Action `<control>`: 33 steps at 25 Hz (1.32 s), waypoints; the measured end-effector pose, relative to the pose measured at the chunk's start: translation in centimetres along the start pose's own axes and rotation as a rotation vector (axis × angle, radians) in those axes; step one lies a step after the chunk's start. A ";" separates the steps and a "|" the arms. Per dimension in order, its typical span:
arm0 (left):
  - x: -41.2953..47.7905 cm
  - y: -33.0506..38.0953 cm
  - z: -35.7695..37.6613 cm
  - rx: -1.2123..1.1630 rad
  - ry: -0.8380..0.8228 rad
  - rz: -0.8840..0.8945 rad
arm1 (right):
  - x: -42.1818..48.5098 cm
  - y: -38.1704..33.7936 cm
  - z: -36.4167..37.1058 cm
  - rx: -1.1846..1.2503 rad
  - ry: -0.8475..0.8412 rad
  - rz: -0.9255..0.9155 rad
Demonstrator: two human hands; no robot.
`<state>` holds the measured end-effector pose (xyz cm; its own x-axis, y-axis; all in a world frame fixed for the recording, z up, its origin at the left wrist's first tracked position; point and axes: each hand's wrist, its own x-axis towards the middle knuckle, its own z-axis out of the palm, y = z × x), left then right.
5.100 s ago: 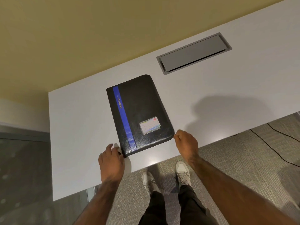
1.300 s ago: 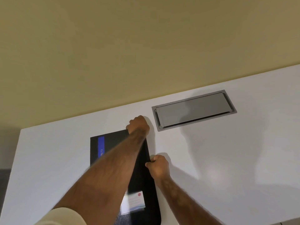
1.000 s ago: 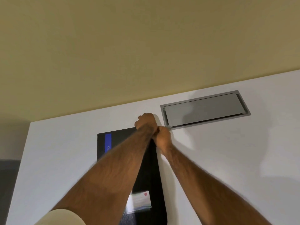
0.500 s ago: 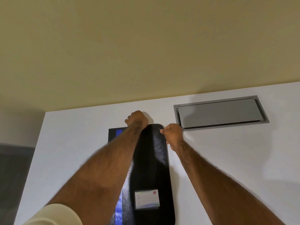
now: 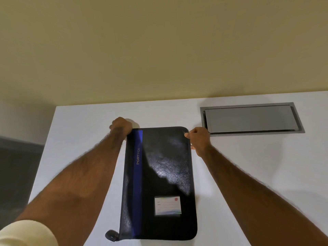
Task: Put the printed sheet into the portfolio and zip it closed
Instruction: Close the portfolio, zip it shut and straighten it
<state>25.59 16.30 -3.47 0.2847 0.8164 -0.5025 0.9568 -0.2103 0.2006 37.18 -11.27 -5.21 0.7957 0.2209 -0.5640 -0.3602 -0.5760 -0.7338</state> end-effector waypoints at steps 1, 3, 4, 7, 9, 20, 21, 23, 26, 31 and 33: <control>0.2 -0.6 0.0 -0.030 0.004 0.007 | -0.2 0.0 0.1 0.004 0.009 0.007; 0.1 -1.5 0.3 -0.118 0.013 0.034 | -0.3 0.2 0.2 0.024 0.013 0.012; -0.2 -2.0 0.5 -0.170 0.014 0.050 | -0.4 0.2 0.3 0.034 0.017 0.013; -2.2 -3.4 1.2 -0.301 0.003 0.122 | -0.9 0.6 0.5 0.030 0.055 0.006; -4.4 -4.6 1.6 -0.348 0.020 0.148 | -1.8 1.0 0.4 -0.009 0.078 -0.008; -17.9 -15.8 6.9 -0.451 0.096 0.197 | -13.6 9.5 -1.2 -0.314 0.024 -0.007; -18.1 -15.5 6.8 -0.463 0.109 0.179 | -14.0 9.1 -1.0 -0.284 0.013 -0.020; -18.1 -14.8 6.7 -0.462 0.139 0.131 | -14.2 8.2 -0.5 -0.216 -0.010 -0.052; -17.7 -13.8 6.6 -0.492 0.105 0.112 | -13.3 7.7 -0.8 -0.094 0.017 -0.033; -17.1 -11.0 6.2 -0.570 0.052 0.136 | -11.4 7.1 -2.8 0.009 0.046 -0.042; -16.5 -9.4 6.1 -0.587 0.051 0.150 | -10.2 6.4 -3.4 0.048 0.057 -0.023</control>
<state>12.25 1.50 -2.20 0.3973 0.8286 -0.3944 0.7100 -0.0053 0.7041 28.36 -19.90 -2.88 0.8300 0.1875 -0.5253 -0.3637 -0.5322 -0.7645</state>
